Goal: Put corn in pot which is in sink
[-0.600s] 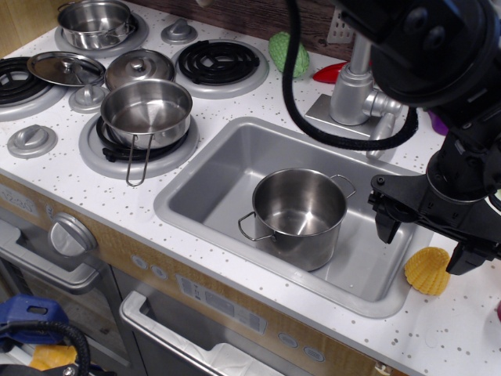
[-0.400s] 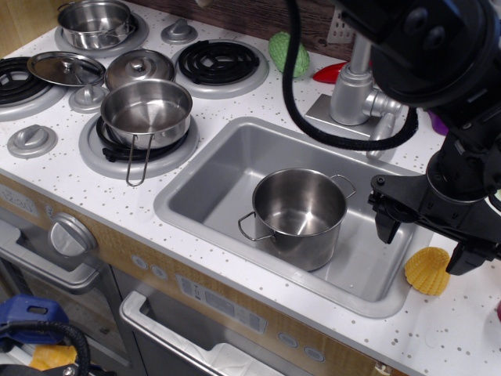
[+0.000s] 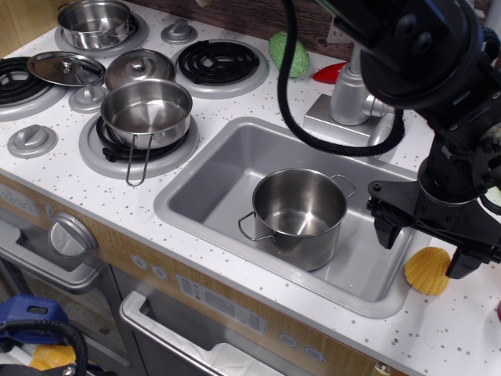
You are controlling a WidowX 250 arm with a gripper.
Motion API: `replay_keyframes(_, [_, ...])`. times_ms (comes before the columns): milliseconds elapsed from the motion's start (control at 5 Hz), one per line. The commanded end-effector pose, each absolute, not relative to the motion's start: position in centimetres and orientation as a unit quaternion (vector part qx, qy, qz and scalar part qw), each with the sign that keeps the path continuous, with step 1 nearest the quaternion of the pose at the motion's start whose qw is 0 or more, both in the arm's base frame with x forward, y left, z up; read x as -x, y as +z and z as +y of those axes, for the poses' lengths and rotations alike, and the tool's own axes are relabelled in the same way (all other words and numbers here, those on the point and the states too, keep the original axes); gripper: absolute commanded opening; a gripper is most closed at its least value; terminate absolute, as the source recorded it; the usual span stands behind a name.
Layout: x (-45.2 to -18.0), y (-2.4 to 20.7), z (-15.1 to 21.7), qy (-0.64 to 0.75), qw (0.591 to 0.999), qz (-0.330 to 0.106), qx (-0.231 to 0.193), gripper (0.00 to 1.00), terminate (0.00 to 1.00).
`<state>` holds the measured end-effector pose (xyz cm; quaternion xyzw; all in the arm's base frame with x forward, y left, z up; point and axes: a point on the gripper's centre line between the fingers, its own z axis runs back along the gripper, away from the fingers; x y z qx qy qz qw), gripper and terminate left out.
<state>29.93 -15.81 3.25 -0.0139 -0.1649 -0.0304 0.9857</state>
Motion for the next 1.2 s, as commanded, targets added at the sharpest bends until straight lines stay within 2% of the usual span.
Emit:
replay_keyframes(0, [-30.4, 3.5, -16.0, -0.035, 0.981, -0.189, 0.028, 1.00, 0.00])
replay_keyframes(400, [-30.1, 2.3, -16.2, -0.015, 0.979, -0.200, 0.041, 1.00, 0.00])
replay_keyframes(600, [-30.2, 2.1, -16.2, -0.002, 0.979, -0.202, 0.033, 0.00, 0.00])
replay_keyframes(800, [-30.3, 2.0, -16.2, 0.000, 0.979, -0.202, 0.031, 0.00, 0.00])
replay_keyframes(1000, [-30.7, 3.1, -15.6, -0.019, 0.981, -0.193, 0.022, 0.00, 0.00])
